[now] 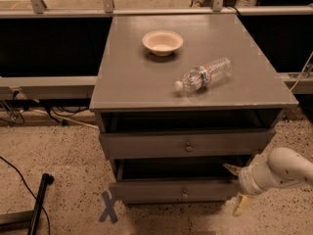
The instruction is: Open middle drawer
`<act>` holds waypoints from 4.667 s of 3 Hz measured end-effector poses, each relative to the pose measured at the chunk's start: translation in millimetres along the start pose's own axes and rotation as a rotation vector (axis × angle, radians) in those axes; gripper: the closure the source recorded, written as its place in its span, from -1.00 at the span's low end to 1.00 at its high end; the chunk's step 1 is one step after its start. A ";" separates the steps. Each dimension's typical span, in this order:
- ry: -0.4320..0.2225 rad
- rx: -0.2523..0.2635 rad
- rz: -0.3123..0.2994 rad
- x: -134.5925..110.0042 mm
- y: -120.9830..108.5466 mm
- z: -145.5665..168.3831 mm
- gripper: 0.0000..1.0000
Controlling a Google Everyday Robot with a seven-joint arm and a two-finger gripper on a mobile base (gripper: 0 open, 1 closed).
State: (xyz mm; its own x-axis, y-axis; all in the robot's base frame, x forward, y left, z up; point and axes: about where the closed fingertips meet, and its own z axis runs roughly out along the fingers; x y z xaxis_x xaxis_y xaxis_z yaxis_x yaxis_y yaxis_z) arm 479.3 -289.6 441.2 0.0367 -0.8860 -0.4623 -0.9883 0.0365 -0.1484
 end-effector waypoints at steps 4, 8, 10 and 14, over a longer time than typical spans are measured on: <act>-0.022 -0.113 0.021 5.3 6.4 44.2 -0.25; -0.041 -0.352 -0.068 -36.2 73.9 -3.1 -0.58; -0.057 -0.361 -0.056 -34.5 76.0 -1.2 -1.00; 0.017 -0.339 -0.063 -6.4 85.3 40.5 -0.66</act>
Offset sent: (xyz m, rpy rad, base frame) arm 0.0280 0.0055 -0.0317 0.0280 0.0210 0.0074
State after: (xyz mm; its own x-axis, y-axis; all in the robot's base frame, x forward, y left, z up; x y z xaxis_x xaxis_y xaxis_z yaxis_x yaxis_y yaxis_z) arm 400.8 -262.2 396.0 0.0994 -0.8893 -0.4465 -0.9773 -0.1716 0.1240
